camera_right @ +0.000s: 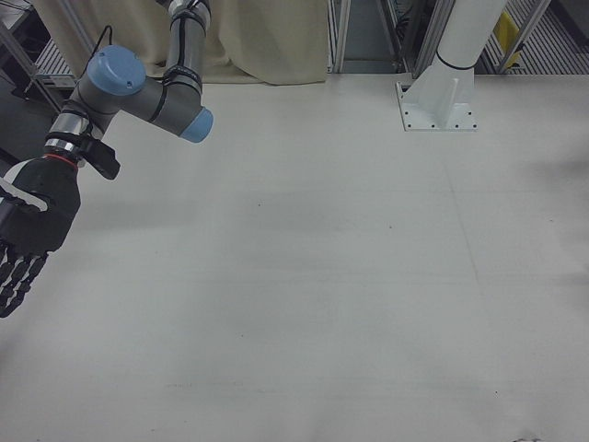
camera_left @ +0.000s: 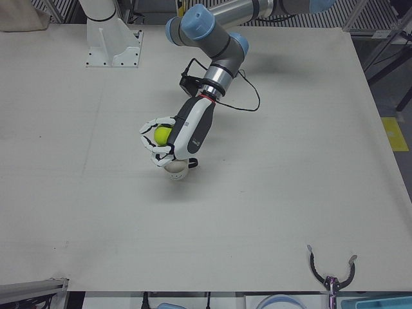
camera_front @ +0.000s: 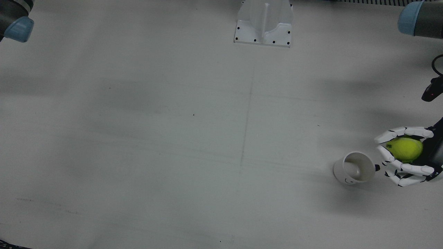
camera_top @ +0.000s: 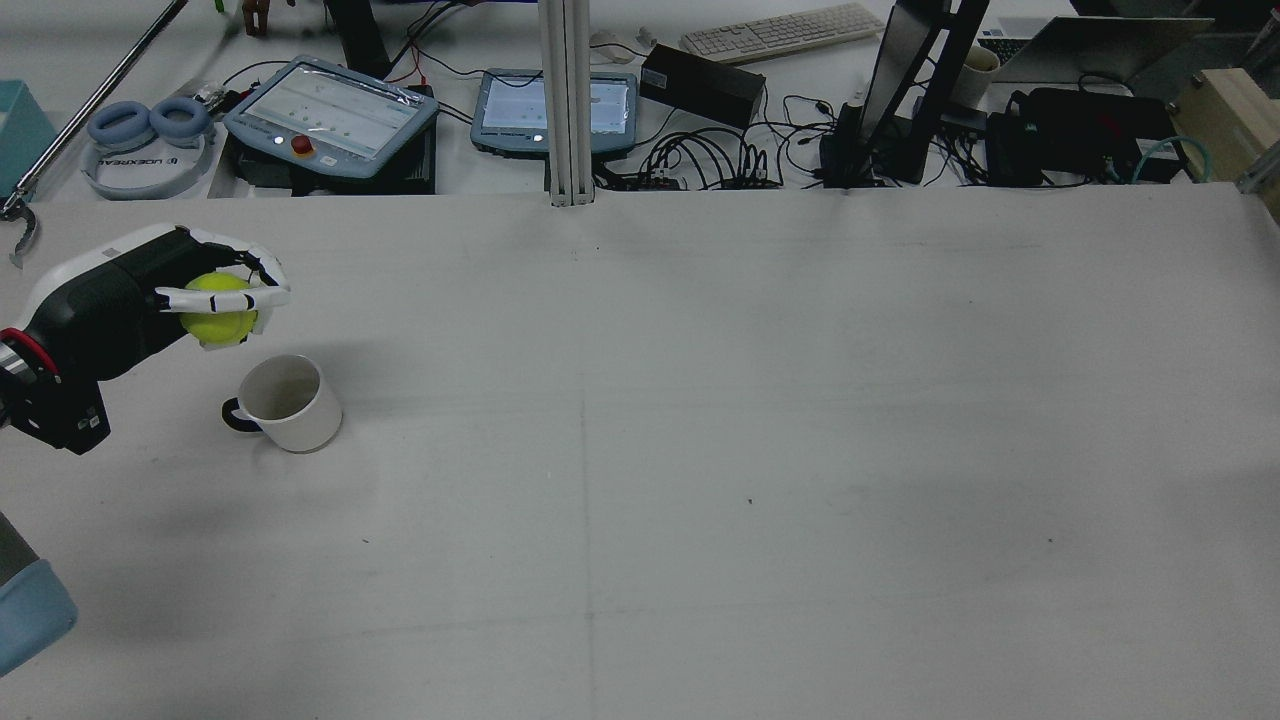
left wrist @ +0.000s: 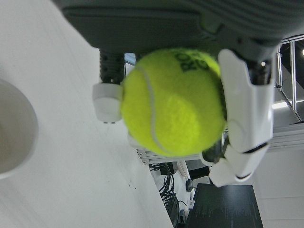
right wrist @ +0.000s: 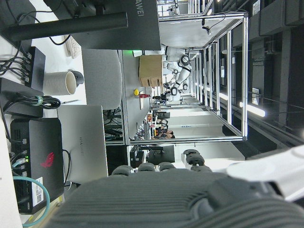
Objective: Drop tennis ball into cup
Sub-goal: 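Move the left hand holding the tennis ball over the white mug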
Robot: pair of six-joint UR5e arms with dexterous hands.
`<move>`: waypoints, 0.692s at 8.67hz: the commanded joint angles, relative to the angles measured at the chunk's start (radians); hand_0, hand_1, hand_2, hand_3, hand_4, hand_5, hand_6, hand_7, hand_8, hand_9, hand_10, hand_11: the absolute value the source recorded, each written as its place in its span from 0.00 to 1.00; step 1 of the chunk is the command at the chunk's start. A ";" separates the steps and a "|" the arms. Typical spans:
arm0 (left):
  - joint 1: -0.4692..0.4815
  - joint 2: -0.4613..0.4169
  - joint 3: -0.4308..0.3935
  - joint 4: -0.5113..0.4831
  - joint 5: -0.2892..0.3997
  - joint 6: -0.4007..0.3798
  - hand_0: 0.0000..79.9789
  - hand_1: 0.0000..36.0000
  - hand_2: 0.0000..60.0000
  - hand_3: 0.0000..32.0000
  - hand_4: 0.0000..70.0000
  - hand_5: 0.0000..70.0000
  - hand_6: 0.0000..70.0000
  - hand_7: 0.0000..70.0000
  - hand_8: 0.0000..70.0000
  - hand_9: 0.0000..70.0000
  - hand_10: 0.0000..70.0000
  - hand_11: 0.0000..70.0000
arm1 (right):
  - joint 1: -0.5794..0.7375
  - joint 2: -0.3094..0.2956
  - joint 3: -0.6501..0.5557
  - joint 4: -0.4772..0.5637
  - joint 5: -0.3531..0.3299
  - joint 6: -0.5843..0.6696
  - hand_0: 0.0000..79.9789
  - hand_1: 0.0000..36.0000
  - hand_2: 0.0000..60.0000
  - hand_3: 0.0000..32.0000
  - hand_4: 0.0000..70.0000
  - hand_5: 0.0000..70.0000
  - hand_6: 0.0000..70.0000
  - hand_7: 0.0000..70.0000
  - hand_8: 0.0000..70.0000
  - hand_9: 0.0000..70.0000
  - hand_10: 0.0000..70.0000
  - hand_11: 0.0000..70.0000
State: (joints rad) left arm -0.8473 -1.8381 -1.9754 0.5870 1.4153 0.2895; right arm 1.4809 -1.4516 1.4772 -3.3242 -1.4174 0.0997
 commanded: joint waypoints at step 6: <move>0.017 0.006 -0.002 -0.021 -0.018 -0.004 0.88 1.00 1.00 0.00 0.40 0.21 0.11 0.14 0.15 0.21 0.17 0.31 | -0.001 0.000 0.000 0.000 0.000 0.000 0.00 0.00 0.00 0.00 0.00 0.00 0.00 0.00 0.00 0.00 0.00 0.00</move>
State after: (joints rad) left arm -0.8305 -1.8355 -1.9747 0.5785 1.4015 0.2889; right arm 1.4804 -1.4524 1.4764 -3.3241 -1.4174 0.0997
